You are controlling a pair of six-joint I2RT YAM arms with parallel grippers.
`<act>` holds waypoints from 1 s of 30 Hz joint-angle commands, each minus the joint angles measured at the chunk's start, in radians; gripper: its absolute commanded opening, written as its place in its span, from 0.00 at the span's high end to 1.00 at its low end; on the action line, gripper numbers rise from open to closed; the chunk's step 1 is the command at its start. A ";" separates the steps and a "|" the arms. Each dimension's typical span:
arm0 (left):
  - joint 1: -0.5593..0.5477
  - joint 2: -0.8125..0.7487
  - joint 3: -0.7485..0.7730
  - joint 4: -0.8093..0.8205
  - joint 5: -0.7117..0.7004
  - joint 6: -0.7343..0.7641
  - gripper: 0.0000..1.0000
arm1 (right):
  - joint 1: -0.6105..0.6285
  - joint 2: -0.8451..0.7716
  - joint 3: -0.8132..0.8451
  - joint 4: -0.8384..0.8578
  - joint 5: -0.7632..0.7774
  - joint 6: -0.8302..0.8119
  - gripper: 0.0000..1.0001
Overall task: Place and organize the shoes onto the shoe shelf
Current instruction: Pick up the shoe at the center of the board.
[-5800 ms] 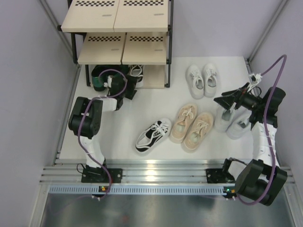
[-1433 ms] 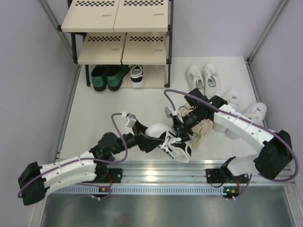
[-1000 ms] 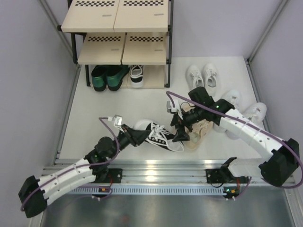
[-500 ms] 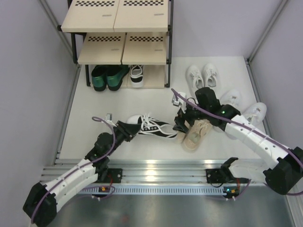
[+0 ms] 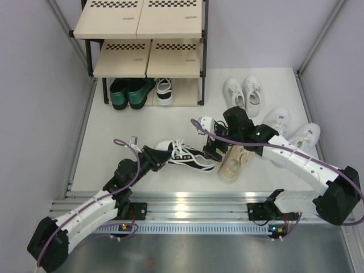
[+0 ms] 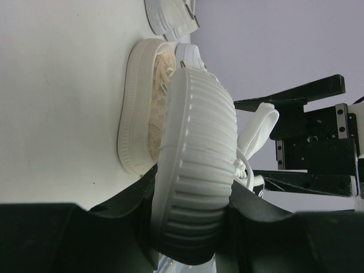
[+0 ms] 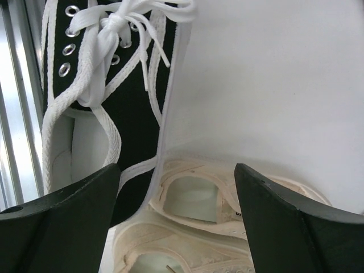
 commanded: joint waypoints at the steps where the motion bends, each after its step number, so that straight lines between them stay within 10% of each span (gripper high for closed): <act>1: 0.008 0.000 -0.012 0.198 0.004 -0.044 1.00 | 0.063 0.008 0.015 -0.024 0.036 -0.079 0.18; 30: 0.044 0.121 0.074 0.269 0.093 0.011 1.00 | 0.109 0.098 0.086 -0.043 0.142 -0.009 0.26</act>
